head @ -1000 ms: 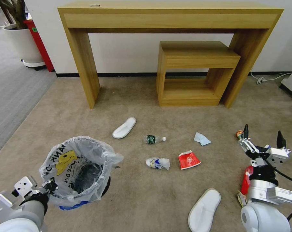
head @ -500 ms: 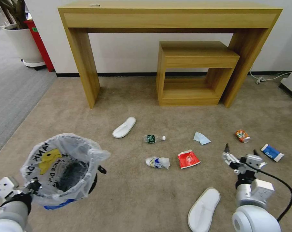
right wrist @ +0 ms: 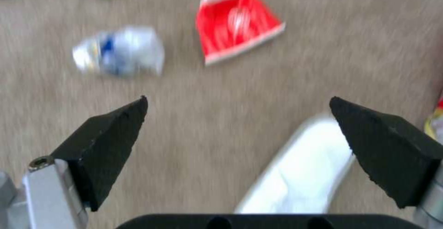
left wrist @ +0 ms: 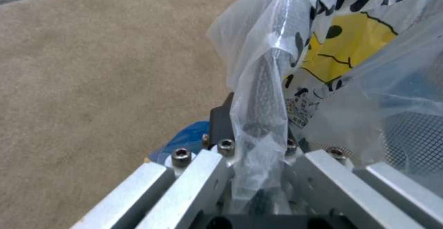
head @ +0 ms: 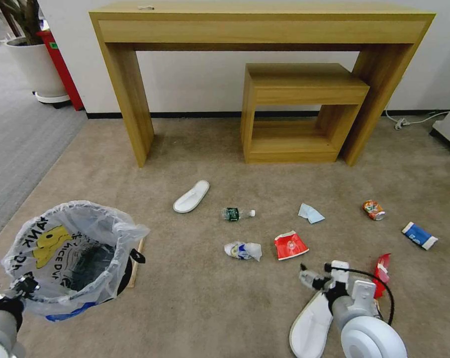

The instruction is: Pick up the trash bin and place the garbage on the floor into it.

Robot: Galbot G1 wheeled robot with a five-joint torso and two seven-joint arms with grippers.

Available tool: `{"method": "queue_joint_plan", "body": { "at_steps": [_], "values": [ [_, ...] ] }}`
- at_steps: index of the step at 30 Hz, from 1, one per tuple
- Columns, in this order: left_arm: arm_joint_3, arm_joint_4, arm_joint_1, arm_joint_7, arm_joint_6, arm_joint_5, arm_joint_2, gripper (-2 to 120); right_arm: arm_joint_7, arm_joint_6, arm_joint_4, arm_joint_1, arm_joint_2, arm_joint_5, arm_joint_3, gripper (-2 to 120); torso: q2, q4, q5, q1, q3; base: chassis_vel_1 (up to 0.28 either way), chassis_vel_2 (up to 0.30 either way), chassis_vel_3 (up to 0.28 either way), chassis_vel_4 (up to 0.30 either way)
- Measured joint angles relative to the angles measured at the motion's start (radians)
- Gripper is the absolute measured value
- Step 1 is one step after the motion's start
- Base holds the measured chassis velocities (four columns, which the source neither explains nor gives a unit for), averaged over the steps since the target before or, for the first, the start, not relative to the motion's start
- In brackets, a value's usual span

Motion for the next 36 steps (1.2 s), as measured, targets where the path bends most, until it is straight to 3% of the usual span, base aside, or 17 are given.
{"method": "queue_joint_plan", "body": {
  "at_steps": [14,36],
  "values": [
    [-0.041,0.005,0.01,0.001,0.0,-0.041,0.005,0,0.111,-0.054,-0.092,-0.007,-0.029,-0.065,-0.067,100,0.0,0.0,0.0,0.0,0.0,0.0,0.0,0.0,0.0],
    [-0.019,0.006,0.01,0.003,0.0,-0.039,-0.004,0,0.104,-0.033,-0.214,-0.007,0.003,-0.098,-0.123,100,0.0,-0.0001,0.0,0.0,0.0,0.0,0.0,0.0,0.0]
  ]
}}
